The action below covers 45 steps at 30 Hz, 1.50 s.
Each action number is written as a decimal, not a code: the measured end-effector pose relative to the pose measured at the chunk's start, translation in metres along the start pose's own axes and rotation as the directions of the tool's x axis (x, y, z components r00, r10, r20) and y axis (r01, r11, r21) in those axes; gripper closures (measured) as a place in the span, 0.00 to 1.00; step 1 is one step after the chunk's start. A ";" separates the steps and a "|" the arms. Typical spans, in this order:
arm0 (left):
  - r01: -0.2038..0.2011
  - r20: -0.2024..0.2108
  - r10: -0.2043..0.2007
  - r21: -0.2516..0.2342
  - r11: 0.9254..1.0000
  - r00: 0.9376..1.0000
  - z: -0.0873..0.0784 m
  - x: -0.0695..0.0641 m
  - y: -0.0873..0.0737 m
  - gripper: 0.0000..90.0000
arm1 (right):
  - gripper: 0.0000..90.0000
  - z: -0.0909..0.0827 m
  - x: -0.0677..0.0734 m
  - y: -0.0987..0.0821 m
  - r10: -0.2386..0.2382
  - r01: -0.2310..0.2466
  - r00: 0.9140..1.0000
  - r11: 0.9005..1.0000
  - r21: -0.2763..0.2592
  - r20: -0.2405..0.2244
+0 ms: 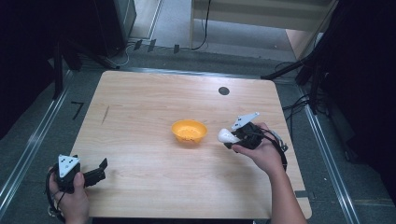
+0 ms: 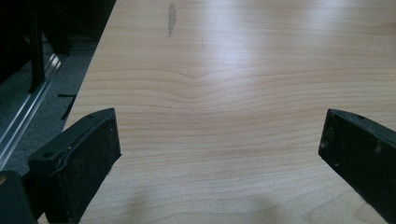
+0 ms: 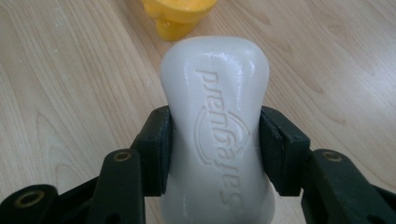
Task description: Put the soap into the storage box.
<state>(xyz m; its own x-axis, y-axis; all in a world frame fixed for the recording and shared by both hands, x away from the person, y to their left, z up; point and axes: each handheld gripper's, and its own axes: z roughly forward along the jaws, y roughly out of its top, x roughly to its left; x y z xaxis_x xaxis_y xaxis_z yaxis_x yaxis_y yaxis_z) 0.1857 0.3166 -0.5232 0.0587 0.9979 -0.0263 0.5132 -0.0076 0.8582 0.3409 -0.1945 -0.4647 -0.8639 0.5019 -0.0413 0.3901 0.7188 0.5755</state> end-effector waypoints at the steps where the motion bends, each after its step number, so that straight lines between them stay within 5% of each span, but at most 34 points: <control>1: 0.000 0.000 0.000 -0.001 1.000 1.000 0.000 0.000 0.000 0.00 | 0.56 0.001 -0.001 0.003 -0.011 0.011 1.000 1.000 0.000 0.001; 17: 0.006 0.000 -0.006 -0.002 1.000 1.000 0.000 0.000 0.000 0.00 | 0.56 0.009 -0.002 0.025 -0.085 0.085 0.996 0.996 0.005 0.004; 45: 0.009 -0.002 -0.009 -0.004 1.000 1.000 0.000 0.000 0.000 0.00 | 0.56 0.016 -0.004 0.066 -0.212 0.212 0.977 0.977 0.005 -0.026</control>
<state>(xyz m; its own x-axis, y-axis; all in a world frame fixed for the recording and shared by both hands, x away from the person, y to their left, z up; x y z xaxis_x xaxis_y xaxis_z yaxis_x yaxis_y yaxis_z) 0.1857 0.3168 -0.5232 0.0522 0.9981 -0.0325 0.5105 0.0013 0.8599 0.3755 -0.1413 -0.4395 -0.9350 0.3254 -0.1414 0.1993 0.8114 0.5494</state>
